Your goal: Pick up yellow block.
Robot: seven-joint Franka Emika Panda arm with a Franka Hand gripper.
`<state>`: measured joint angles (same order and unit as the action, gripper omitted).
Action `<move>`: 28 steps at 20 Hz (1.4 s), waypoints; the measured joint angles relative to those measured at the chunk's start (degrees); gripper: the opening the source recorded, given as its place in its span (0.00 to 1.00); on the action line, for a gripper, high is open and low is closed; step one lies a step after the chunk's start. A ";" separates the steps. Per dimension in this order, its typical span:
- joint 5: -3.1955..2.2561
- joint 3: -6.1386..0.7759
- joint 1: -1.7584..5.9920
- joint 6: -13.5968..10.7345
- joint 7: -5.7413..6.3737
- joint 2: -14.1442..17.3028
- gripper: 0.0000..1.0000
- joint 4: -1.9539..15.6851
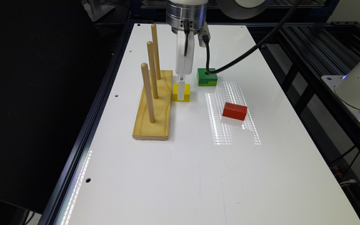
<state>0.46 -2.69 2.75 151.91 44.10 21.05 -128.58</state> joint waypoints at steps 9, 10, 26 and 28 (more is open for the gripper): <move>0.00 -0.02 0.00 0.46 0.00 1.07 1.00 0.06; 0.00 -0.02 0.00 1.20 0.00 1.99 1.00 0.10; -0.01 -0.05 0.02 3.41 -0.01 4.63 0.00 1.28; -0.01 -0.05 0.03 3.41 -0.01 4.63 0.00 1.28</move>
<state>0.44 -2.73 2.77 155.32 44.09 25.68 -127.30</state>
